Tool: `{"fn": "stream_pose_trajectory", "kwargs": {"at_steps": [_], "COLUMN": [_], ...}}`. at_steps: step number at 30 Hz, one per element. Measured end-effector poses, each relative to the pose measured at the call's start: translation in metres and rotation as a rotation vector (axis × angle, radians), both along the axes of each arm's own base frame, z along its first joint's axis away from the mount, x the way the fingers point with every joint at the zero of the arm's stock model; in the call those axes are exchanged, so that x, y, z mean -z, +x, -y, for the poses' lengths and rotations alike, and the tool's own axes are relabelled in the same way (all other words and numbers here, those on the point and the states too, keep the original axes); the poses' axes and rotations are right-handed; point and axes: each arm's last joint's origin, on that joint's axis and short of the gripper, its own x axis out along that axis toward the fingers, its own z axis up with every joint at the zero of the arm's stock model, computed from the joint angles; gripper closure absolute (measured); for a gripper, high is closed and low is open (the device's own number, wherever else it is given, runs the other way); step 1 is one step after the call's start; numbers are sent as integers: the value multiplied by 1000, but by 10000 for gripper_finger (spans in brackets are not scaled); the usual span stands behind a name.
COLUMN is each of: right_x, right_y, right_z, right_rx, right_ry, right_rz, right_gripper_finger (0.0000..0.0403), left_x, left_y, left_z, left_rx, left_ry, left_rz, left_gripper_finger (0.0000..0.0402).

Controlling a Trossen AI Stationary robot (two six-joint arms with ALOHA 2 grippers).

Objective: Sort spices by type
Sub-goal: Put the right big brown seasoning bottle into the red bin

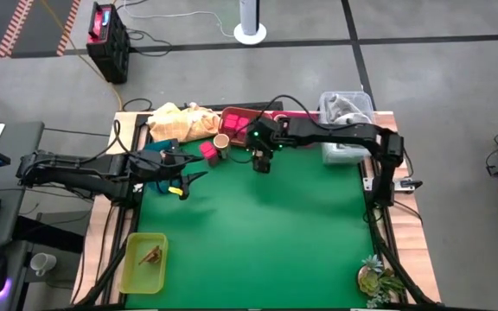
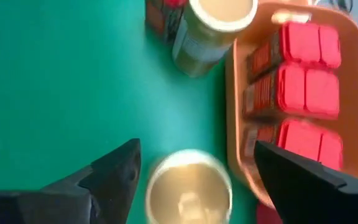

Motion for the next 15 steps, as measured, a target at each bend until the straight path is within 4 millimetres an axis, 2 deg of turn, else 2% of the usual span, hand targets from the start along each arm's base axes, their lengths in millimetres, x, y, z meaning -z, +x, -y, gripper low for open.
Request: {"fn": "stream_pose_trajectory", "kwargs": {"at_steps": [2,7,15], "right_x": [5,33,48], "right_y": [5,12,13], "right_z": [1,7,12], "right_rx": [-1,-1,20], "right_ry": [-2,14,35], "right_rz": [4,-76,-127], "right_gripper_finger": [57,55,55], "left_x": [0,0,2], "left_y": [0,0,-1], "left_z": [0,0,-1], "left_rx": [3,-9,-20], "left_ry": [9,29,34], "left_rz": [-3,-9,-35], "left_gripper_finger": [198,198,198]}}
